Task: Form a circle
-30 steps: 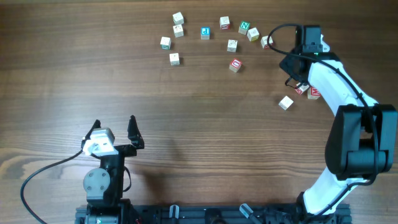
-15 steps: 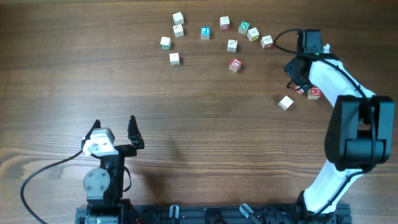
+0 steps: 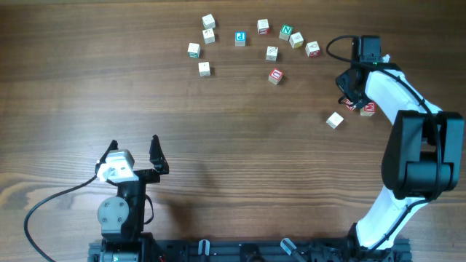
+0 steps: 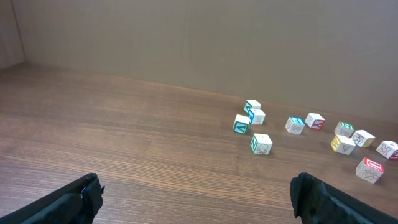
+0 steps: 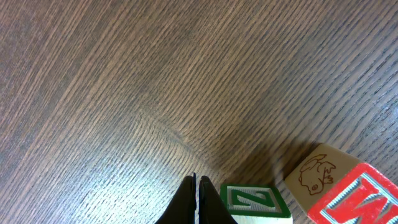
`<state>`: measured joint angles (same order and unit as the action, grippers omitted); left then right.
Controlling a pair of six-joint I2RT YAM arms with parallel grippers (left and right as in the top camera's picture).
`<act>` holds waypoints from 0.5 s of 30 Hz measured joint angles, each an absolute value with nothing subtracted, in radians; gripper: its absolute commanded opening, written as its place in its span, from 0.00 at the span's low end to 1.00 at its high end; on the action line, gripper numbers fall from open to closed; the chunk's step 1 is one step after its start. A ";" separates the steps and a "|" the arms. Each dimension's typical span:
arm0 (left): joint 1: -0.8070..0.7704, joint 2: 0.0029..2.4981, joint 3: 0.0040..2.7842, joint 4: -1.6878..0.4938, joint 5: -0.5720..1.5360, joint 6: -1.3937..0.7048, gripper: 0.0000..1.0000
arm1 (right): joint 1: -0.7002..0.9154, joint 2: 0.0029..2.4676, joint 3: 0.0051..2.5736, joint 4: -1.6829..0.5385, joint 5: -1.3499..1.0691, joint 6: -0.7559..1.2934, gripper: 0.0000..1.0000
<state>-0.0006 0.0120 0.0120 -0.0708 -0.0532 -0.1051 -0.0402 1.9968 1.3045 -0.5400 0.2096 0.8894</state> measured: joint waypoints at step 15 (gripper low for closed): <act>-0.001 0.012 0.012 -0.071 -0.053 -0.105 1.00 | -0.040 1.997 1.304 -0.529 0.202 0.889 0.05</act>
